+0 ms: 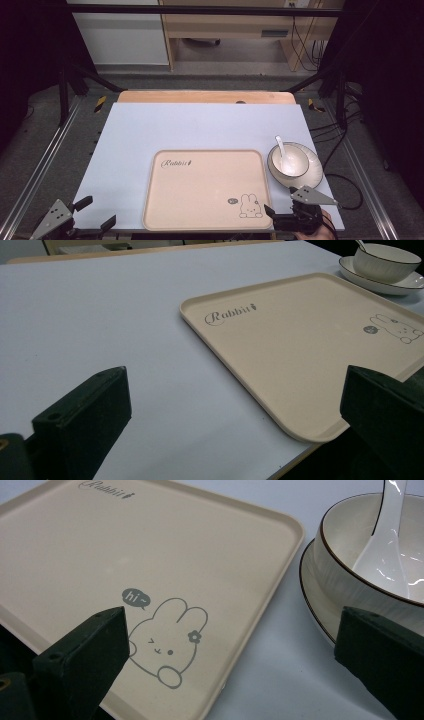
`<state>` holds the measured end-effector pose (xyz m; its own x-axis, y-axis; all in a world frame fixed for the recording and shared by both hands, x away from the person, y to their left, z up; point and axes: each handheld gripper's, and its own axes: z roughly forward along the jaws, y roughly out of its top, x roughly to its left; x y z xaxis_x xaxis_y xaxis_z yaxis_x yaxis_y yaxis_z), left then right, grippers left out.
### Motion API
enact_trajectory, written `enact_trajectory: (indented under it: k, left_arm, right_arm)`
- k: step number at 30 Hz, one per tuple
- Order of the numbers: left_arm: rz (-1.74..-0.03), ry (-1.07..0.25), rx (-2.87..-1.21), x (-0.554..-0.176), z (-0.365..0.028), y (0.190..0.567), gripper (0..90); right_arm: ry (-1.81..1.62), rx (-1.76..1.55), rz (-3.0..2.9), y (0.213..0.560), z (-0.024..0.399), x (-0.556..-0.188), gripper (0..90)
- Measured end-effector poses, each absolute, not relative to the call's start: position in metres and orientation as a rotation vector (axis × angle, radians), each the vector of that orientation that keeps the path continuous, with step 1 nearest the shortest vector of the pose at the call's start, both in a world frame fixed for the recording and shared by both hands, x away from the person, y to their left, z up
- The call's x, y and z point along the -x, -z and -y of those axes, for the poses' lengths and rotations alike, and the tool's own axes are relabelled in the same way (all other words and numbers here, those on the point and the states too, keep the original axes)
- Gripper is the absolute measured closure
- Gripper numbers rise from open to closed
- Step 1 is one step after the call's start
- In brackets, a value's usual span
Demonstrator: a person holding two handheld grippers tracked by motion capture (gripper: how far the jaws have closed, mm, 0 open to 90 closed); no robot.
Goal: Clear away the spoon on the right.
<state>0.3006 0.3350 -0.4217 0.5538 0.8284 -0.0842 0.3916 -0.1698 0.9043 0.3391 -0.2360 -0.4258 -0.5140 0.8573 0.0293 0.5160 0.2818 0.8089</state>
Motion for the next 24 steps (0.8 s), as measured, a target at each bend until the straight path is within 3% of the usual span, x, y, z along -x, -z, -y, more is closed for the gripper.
enact_trajectory:
  k: [24]
  left_arm:
    - [-1.003, -0.537, -1.79, -0.3008, -0.3342, 0.4218, 0.0]
  right_arm:
    - [-1.086, -1.249, -2.132, 0.4259, 0.2337, -0.3396, 2.7]
